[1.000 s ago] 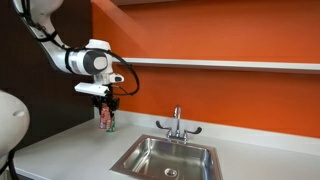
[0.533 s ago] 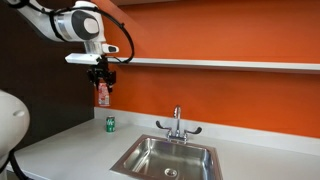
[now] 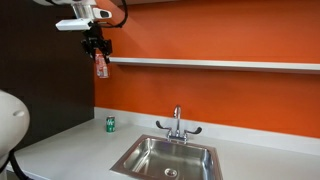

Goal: Put the red can on the bottom shelf

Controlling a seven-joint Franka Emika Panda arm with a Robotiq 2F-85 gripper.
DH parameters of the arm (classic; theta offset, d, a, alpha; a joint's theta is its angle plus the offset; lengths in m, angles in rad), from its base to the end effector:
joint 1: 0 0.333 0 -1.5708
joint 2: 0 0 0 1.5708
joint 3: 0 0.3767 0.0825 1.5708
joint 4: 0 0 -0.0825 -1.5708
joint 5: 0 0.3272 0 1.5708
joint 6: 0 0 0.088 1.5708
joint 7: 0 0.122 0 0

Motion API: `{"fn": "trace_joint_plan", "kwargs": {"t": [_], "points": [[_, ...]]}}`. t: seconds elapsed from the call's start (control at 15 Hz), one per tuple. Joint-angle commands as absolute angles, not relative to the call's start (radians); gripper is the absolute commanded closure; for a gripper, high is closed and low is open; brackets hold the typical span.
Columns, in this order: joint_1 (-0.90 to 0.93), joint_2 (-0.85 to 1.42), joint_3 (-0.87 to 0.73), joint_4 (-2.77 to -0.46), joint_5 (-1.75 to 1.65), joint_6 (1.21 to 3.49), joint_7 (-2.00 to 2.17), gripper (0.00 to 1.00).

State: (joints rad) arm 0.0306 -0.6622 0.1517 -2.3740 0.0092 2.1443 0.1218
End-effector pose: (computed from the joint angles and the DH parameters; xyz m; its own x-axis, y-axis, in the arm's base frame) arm 0.2940 0.0741 0.6396 0.9063 0.0487 0.4198 0.0383 -0.9987 0.0331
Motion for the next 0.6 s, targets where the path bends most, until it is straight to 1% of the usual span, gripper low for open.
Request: {"fn": "trace_joint_plan", "kwargs": {"t": [0.0, 0.53], "points": [[0.017, -0.644, 0.172, -2.249, -0.034, 2.087, 0.171, 0.61], [0.002, -0.558, 0.18, -2.05, -0.094, 2.081, 0.188, 0.61]]}}
